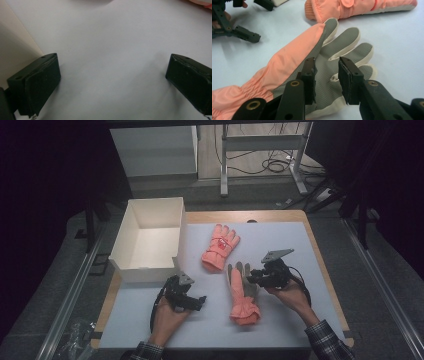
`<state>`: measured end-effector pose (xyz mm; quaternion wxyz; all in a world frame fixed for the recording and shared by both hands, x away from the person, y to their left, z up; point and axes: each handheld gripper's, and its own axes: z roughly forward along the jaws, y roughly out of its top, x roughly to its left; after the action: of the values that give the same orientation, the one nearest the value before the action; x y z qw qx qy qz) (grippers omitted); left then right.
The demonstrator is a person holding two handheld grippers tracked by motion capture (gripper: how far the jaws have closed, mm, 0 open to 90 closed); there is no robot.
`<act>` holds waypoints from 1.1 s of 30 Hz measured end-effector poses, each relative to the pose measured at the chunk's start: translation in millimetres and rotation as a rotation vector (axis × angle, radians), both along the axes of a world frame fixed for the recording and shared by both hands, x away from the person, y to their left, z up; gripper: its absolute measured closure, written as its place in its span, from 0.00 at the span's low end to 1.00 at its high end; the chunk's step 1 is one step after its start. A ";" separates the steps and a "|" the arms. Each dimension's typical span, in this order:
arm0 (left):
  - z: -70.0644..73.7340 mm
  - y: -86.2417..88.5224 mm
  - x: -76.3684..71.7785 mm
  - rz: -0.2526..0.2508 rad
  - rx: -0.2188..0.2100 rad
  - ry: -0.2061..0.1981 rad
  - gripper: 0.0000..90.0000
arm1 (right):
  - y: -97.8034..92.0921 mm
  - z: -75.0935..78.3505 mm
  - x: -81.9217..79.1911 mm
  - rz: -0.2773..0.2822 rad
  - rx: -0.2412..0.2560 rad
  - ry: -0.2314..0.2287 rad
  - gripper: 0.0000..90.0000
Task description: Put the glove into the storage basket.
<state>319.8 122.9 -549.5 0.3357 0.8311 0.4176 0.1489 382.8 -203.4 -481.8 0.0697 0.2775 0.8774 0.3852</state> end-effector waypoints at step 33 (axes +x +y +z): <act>0.0 0.0 0.0 -0.001 0.000 0.000 0.00 | 37.0 15.3 50.8 -0.125 0.037 -0.044 0.48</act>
<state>319.8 122.9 -549.5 0.3355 0.8314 0.4173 0.1487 433.6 -166.5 -466.5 0.1075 0.3244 0.8493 0.4024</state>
